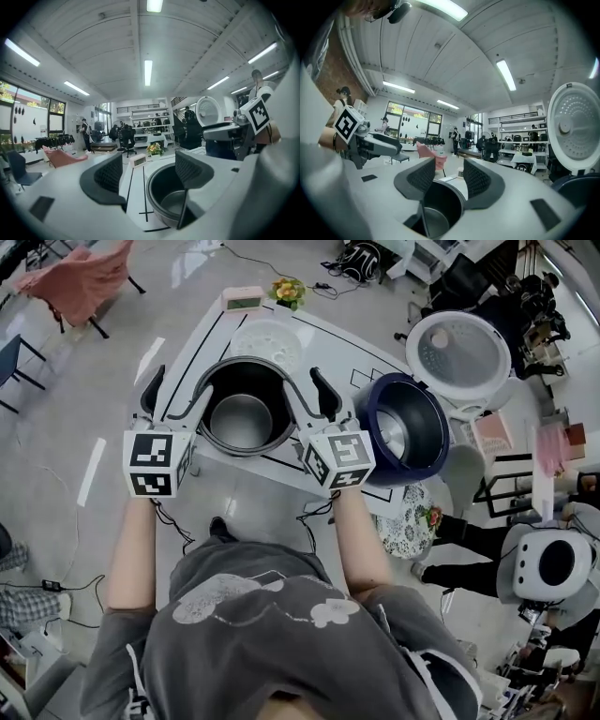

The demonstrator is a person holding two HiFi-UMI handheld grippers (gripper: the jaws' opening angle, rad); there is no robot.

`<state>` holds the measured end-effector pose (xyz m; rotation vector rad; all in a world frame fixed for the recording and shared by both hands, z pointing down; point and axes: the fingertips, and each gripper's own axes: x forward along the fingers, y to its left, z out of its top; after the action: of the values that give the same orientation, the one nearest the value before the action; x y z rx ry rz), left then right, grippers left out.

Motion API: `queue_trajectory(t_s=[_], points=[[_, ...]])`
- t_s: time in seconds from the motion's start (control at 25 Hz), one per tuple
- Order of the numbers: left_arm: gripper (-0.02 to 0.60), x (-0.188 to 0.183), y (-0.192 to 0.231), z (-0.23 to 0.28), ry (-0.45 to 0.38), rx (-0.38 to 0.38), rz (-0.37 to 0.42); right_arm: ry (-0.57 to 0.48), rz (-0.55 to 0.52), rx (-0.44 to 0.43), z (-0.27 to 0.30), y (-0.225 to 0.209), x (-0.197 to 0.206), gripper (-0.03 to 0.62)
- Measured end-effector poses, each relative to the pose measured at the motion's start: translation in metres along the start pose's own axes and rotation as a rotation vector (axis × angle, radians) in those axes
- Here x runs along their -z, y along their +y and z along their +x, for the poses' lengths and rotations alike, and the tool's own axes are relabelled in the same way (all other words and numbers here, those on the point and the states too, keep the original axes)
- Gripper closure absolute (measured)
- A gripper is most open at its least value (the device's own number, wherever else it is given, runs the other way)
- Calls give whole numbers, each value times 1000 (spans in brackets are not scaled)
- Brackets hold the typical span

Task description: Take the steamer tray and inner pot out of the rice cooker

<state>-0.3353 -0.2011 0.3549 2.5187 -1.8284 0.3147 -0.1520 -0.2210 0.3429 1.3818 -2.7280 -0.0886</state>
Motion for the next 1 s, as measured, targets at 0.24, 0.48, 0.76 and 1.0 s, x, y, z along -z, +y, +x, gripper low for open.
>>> queue_trajectory(t_s=[0.24,0.48,0.76,1.0], points=[[398,-16,-29,-34,-38,-71,-16,-71,36,-48,-31,8,-27,507],[530,-17,-59,-68,-24,-124,-47,-91,25,-117,-66,21,-41,541],[572,-8,-96,-105,15,-180,-71,-74,5,-187,-107,31,-39,565],[572,3,-136,-138,47,-210,-91,-16,-68,-234,-152,40,-27,566]])
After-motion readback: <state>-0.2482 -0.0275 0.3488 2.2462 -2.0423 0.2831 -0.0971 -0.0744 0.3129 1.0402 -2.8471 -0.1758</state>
